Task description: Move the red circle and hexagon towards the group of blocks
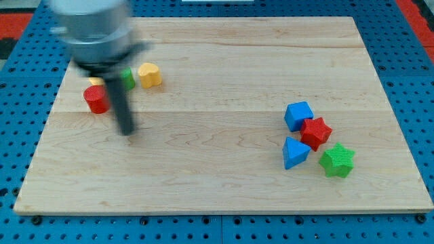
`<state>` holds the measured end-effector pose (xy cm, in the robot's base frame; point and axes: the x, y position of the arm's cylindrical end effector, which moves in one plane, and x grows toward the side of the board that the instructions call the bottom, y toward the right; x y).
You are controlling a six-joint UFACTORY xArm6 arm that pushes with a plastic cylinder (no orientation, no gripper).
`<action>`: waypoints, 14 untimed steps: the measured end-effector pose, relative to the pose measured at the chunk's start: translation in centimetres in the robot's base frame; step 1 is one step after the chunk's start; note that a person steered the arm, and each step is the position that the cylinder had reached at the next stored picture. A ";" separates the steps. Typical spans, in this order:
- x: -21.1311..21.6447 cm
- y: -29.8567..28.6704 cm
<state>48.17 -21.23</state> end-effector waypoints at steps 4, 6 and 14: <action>-3.5 18.8; -1.1 30.7; -6.9 11.8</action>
<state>41.27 -9.41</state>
